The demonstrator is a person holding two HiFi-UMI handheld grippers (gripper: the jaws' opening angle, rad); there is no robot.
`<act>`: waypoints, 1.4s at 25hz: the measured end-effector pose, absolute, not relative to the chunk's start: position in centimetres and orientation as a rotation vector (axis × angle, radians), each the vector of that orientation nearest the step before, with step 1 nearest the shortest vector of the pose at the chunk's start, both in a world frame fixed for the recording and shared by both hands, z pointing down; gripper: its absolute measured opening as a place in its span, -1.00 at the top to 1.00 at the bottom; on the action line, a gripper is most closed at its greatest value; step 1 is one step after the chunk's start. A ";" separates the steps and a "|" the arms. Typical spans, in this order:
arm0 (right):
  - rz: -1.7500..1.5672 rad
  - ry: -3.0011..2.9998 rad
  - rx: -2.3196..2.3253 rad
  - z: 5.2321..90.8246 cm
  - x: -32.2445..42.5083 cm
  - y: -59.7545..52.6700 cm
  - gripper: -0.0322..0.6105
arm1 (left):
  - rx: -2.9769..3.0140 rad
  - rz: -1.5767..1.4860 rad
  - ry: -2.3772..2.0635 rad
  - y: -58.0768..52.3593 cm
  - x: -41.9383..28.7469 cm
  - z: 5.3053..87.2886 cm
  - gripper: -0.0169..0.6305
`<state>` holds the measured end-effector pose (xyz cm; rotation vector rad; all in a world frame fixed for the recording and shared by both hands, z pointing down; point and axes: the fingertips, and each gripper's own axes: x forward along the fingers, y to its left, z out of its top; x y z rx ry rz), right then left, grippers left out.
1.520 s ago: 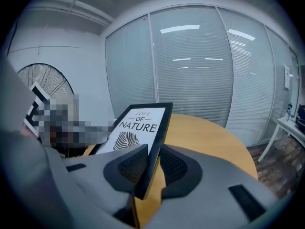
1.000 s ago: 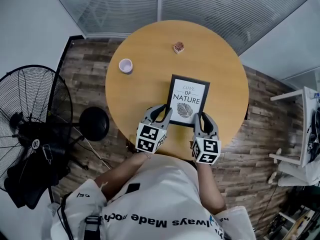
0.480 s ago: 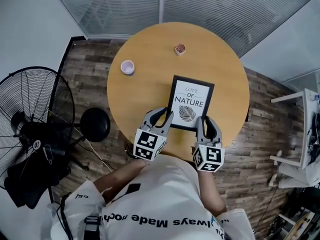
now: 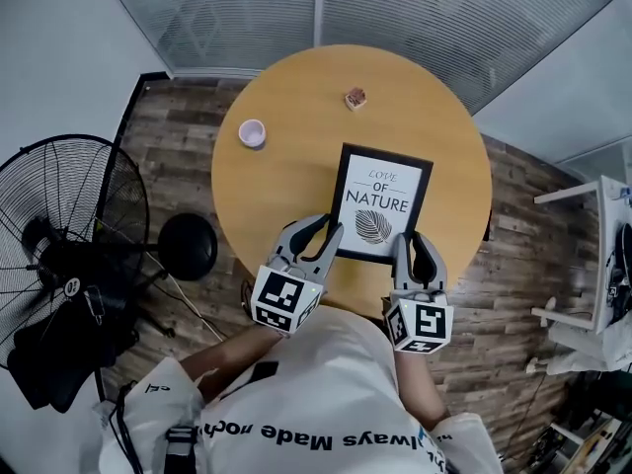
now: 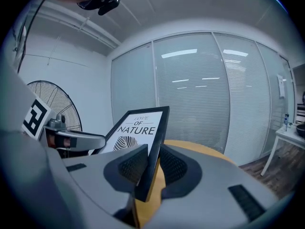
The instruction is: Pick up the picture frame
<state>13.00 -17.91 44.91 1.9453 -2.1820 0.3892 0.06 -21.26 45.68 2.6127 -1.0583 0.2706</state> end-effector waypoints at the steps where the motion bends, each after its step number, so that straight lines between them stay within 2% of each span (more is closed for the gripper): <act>1: 0.381 -2.186 1.947 44.5 13.0 -17.8 0.60 | 2.616 0.266 -1.057 -21.2 0.1 45.4 0.64; 23: 0.165 -2.283 1.942 36.5 10.9 -16.7 0.61 | 2.677 0.083 -1.103 -19.9 -1.9 38.2 0.64; 35: 0.155 -2.297 1.936 36.1 10.7 -16.6 0.61 | 2.690 0.061 -1.123 -19.8 -2.2 37.6 0.64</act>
